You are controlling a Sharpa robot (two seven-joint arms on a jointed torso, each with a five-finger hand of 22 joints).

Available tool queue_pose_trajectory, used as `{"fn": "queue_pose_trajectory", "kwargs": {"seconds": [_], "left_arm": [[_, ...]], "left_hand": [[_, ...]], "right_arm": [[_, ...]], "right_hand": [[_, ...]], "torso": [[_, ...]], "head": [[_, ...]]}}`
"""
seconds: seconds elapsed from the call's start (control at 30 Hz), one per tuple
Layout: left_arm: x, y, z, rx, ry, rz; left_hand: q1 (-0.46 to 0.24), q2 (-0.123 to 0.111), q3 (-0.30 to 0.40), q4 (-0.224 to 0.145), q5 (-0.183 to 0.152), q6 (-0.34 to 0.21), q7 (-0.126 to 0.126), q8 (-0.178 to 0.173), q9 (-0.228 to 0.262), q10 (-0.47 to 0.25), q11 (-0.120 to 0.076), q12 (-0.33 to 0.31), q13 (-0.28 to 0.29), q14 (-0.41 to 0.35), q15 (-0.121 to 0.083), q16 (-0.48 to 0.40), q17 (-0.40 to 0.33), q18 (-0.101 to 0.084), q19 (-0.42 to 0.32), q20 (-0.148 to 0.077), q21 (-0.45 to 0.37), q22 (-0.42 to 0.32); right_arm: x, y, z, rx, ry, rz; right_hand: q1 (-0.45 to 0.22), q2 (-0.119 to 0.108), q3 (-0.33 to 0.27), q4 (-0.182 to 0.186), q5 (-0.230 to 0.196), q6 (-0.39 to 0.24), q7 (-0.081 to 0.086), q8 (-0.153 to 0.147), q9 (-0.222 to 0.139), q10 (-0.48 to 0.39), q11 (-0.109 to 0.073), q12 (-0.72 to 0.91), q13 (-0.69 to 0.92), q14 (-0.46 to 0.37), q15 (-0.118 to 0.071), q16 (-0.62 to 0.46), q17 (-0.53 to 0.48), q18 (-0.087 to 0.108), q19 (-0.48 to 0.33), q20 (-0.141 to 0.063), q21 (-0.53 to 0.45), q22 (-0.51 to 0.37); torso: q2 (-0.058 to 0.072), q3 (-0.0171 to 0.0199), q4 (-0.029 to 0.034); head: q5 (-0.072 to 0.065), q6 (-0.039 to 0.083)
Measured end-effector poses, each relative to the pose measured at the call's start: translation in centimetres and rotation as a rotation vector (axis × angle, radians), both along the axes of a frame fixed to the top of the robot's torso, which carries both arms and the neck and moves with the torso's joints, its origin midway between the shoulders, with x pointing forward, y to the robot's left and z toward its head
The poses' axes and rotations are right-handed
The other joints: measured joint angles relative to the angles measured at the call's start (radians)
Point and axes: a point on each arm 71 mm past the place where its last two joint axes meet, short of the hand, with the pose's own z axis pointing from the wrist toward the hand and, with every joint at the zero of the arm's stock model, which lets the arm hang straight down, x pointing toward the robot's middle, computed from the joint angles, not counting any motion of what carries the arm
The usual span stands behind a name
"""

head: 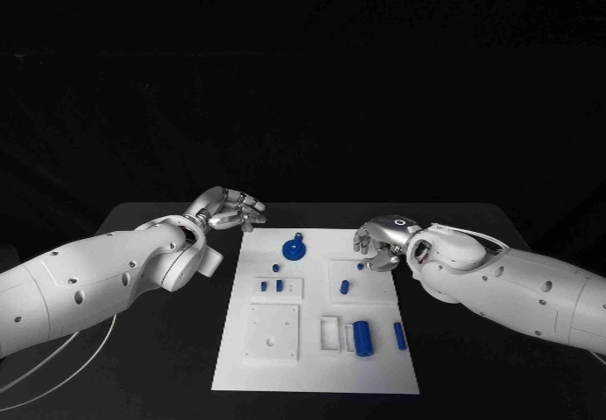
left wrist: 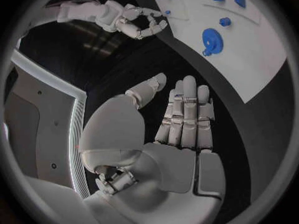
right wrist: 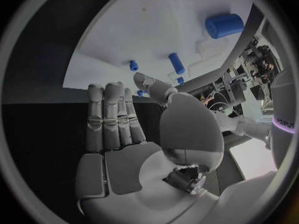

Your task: Assemble the parts on the task board

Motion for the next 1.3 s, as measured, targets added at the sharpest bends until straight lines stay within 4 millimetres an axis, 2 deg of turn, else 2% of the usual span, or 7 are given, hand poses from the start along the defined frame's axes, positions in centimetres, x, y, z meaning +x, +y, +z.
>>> {"fn": "queue_pose_trajectory", "kwargs": {"seconds": [0.1, 0.23, 0.63, 0.8, 1.0, 1.23, 1.3], "left_arm": [[0.0, 0.1, 0.0, -0.058, 0.013, 0.014], [0.0, 0.2, 0.1, -0.111, 0.026, 0.027], [-0.1, 0.1, 0.1, -0.171, 0.037, 0.035], [-0.1, 0.1, 0.1, -0.179, 0.038, 0.037], [0.0, 0.2, 0.1, -0.185, 0.041, 0.040], [0.0, 0.3, 0.1, -0.190, 0.043, 0.046], [0.0, 0.3, 0.1, -0.191, 0.044, 0.047]], "left_hand": [[0.000, 0.000, -0.002, -0.002, 0.000, 0.000, 0.000, 0.001, 0.002, 0.000, 0.003, 0.000, -0.002, -0.005, 0.013, -0.051, -0.008, 0.000, -0.014, 0.010, -0.019, -0.005], [-0.004, 0.004, -0.002, -0.002, 0.000, 0.000, 0.000, 0.001, 0.002, 0.000, 0.003, 0.000, -0.003, -0.003, 0.018, -0.085, -0.010, 0.000, -0.021, 0.014, -0.029, -0.005], [0.000, 0.008, -0.007, -0.002, 0.000, 0.000, 0.000, 0.005, 0.003, 0.001, 0.005, -0.004, -0.004, 0.001, 0.022, -0.091, -0.010, -0.002, -0.021, 0.014, -0.030, -0.005], [0.000, 0.008, -0.007, -0.002, 0.000, 0.000, 0.000, 0.005, 0.003, 0.002, 0.004, -0.004, -0.004, 0.001, 0.022, -0.091, -0.006, -0.004, -0.021, 0.014, -0.030, -0.005], [0.000, 0.008, -0.007, -0.002, 0.000, -0.004, 0.003, 0.005, 0.002, 0.005, 0.001, -0.004, -0.004, 0.004, 0.025, -0.095, -0.004, -0.007, -0.021, 0.014, -0.030, -0.005], [0.000, 0.008, -0.007, -0.002, 0.000, -0.004, 0.003, 0.005, 0.002, 0.005, 0.001, -0.004, -0.004, 0.008, 0.022, -0.096, -0.002, -0.008, -0.017, 0.018, -0.030, -0.005], [0.000, 0.008, -0.007, -0.002, 0.000, -0.006, 0.001, 0.005, 0.002, 0.005, 0.001, -0.004, -0.004, 0.008, 0.022, -0.096, -0.002, -0.008, -0.017, 0.018, -0.030, -0.005]], "right_arm": [[-0.1, 0.0, -0.4, -0.024, -0.005, 0.004], [-0.1, 0.1, -0.7, -0.046, -0.008, 0.008], [-0.2, 0.5, -1.6, -0.079, 0.002, 0.015], [-0.2, 0.8, -1.7, -0.081, 0.002, 0.020], [-0.2, 1.0, -1.8, -0.083, 0.001, 0.022], [-0.2, 1.0, -1.8, -0.082, -0.002, 0.023], [-0.3, 1.1, -1.9, -0.084, -0.003, 0.025]], "right_hand": [[-0.006, -0.006, -0.001, 0.007, 0.000, 0.000, 0.000, 0.000, 0.000, 0.006, 0.000, -0.005, -0.005, 0.000, 0.000, 0.000, 0.000, 0.000, 0.004, 0.000, 0.000, 0.002], [-0.006, -0.006, 0.000, 0.009, 0.000, 0.004, 0.002, 0.000, 0.000, 0.010, -0.003, -0.005, -0.008, 0.000, 0.000, 0.000, 0.001, 0.000, 0.004, 0.000, 0.000, 0.002], [-0.006, -0.006, 0.006, 0.014, -0.001, 0.011, -0.003, 0.005, 0.000, 0.024, -0.003, -0.008, -0.013, 0.000, 0.000, 0.000, 0.002, 0.000, 0.006, 0.002, 0.000, 0.006], [-0.006, -0.006, 0.009, 0.017, -0.017, 0.017, -0.004, 0.005, 0.000, 0.039, -0.007, -0.012, -0.016, 0.004, -0.003, 0.000, 0.003, 0.000, 0.006, 0.002, -0.005, 0.008], [-0.006, -0.006, 0.019, 0.027, -0.049, 0.038, -0.012, 0.012, 0.003, 0.061, -0.014, -0.012, -0.018, 0.009, -0.005, -0.001, 0.006, -0.001, 0.006, 0.002, -0.005, 0.014], [0.005, 0.005, 0.043, 0.029, -0.089, 0.066, -0.024, 0.023, 0.007, 0.097, -0.024, -0.012, -0.017, 0.022, -0.017, 0.016, 0.022, -0.001, 0.024, -0.009, -0.005, 0.029], [0.012, 0.020, 0.050, 0.022, -0.104, 0.077, -0.029, 0.027, 0.009, 0.109, -0.030, -0.012, -0.013, 0.027, -0.023, 0.025, 0.031, -0.001, 0.030, -0.014, 0.004, 0.029]], "torso": [[0.000, -0.0007, -0.0006], [0.000, -0.0012, -0.0012], [0.001, -0.0012, -0.0014], [0.001, -0.0011, -0.0012], [0.001, -0.0011, -0.0012], [0.000, -0.0008, -0.0012], [0.000, -0.0008, -0.0012]], "head": [[0.000, -0.001], [0.000, -0.003], [0.003, -0.007], [0.004, -0.008], [0.005, -0.010], [0.006, -0.012], [0.007, -0.012]]}}
